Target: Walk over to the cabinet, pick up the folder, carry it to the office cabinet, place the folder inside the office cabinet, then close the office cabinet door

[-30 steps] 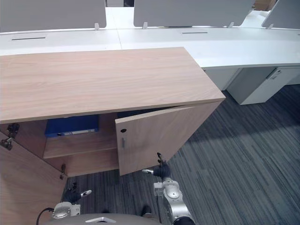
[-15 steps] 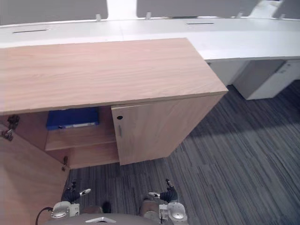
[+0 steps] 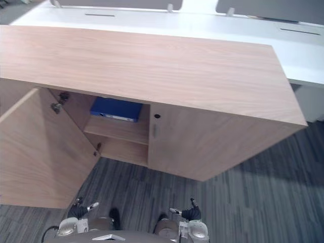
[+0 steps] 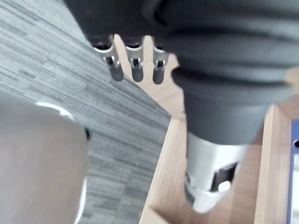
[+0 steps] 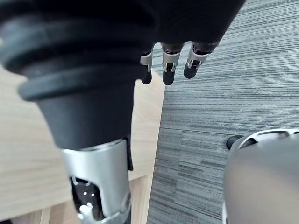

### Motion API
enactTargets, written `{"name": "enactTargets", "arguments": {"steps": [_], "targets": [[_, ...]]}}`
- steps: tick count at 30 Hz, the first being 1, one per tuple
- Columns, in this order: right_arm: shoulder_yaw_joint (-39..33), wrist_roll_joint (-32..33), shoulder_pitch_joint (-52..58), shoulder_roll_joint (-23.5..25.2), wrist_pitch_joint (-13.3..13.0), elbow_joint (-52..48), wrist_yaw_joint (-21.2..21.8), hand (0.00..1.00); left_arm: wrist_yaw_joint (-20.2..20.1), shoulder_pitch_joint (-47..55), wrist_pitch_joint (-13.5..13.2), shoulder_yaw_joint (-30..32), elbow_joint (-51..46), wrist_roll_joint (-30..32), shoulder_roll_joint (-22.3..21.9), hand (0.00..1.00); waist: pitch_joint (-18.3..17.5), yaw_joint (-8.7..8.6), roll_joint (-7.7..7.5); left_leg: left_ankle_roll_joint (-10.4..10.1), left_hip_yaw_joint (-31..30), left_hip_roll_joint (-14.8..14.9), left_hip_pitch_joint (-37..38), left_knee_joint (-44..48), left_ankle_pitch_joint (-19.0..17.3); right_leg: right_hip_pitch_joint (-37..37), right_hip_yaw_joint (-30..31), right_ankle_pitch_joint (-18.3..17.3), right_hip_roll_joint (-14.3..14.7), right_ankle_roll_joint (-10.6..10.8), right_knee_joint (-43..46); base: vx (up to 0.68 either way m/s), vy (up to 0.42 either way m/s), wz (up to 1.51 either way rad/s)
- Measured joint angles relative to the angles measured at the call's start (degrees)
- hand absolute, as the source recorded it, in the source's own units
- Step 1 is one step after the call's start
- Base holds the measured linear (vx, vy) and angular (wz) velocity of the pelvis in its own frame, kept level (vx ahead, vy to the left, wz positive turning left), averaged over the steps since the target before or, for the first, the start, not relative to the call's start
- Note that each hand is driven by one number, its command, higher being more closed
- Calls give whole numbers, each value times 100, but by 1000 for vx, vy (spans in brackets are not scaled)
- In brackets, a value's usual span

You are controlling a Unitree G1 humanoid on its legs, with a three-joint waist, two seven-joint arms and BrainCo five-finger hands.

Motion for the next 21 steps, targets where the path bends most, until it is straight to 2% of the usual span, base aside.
{"name": "enactTargets", "arguments": {"steps": [1, 5, 7, 9, 10, 13, 16, 21], "targets": [[9, -9, -50, 44, -2, 34, 1, 0, 1, 50, 0, 81, -20, -43, 16, 0, -13, 59, -44, 2, -86, -78, 242, -513, 266, 150, -66, 65, 22, 57, -228, -25, 39, 47], [-31, -14, -155, 147, 47, 165, 0, 0, 25, 168, 0, 414, -95, -179, 71, 0, -73, 43, -123, 24, -519, -200, 413, -1032, 574, 413, -169, 78, 40, 95, -412, -2, 45, 57], [-31, -12, -175, 164, 96, 165, 0, 0, 157, 257, -8, 933, -105, -615, 67, 0, -97, 97, -148, 23, -590, -235, 477, -1047, 570, 533, -175, 80, 51, 102, -482, 16, 24, 26], [-67, -12, -229, 156, 98, 163, -2, 0, 377, 395, -49, 1883, -332, -1178, 135, 0, -109, 114, -128, -26, -682, -267, 548, -1066, 508, 669, -211, 65, 51, 129, -546, -4, -1, 21], [-88, -12, -228, 155, 98, 163, -2, 0, 411, 415, -88, 2088, -344, -1311, 190, 0, -126, 127, -108, -28, -685, -268, 545, -1067, 502, 674, -218, 62, 51, 132, -554, 7, -4, 12], [-89, -12, -279, 99, 98, 161, -3, 0, 659, 469, -216, 3006, -543, -1844, 637, 0, -145, 182, -92, -32, -789, -287, 532, -1068, 493, 768, -297, 54, 61, 130, -621, 29, -9, 13], [-80, -9, -280, 8, 98, 160, -5, 0, 761, 442, -248, 3557, -632, -1857, 1061, 0, -156, 238, -81, -35, -861, -305, 533, -1071, 459, 869, -316, 28, 83, 129, -706, 11, -22, 17], [-60, -3, -271, -88, 97, 123, -5, 0, 727, 350, -257, 3688, -1221, -1826, 1620, 0, -157, 301, -87, -14, -1146, -388, 493, -1071, 440, 1009, -430, -56, 106, 87, -775, 62, -31, 29]]}}
